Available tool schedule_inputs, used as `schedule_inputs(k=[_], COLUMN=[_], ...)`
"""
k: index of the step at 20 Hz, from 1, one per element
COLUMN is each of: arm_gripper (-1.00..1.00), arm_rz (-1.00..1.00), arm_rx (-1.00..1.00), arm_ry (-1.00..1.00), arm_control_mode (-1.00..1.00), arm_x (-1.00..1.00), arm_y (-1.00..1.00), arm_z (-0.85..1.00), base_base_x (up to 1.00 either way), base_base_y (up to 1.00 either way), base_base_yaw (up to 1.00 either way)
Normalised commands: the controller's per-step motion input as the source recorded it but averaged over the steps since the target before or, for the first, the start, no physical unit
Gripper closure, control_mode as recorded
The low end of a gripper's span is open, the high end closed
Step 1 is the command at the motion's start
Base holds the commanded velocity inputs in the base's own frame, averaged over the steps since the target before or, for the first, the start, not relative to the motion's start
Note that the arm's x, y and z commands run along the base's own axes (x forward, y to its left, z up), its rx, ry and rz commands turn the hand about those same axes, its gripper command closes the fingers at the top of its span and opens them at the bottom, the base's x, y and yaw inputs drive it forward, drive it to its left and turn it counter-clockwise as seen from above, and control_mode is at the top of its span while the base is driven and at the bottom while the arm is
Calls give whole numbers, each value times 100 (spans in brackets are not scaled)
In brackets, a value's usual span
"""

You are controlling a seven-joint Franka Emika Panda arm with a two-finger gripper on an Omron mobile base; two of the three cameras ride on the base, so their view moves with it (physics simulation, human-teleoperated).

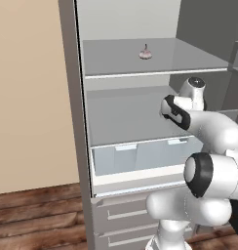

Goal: Grab the garlic and lemon wedge from the fridge, place them in the blender, close the lid, and turn on the blender to create a marinade.

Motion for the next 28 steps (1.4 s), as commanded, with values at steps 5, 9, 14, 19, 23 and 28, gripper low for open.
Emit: schedule_inputs(k=[5, 9, 14, 19, 23, 28], arm_gripper=[-100, -100, -100, -100, -100, -100], arm_rz=[0, 0, 0, 0, 0, 0], arm_rx=[0, 0, 0, 0, 0, 0], arm_ry=[8, 7, 3, 7, 1, 0], arm_control_mode=[-100, -100, -100, -100, -100, -100], arm_x=[68, 54, 51, 47, 42, 29], arm_y=[-19, -27, -8, 0, -3, -8], arm_z=[-33, -21, -13, -42, -13, -11], base_base_x=[0, 0, 0, 0, 0, 0], base_base_y=[0, 0, 0, 0, 0, 0], base_base_yaw=[0, 0, 0, 0, 0, 0])
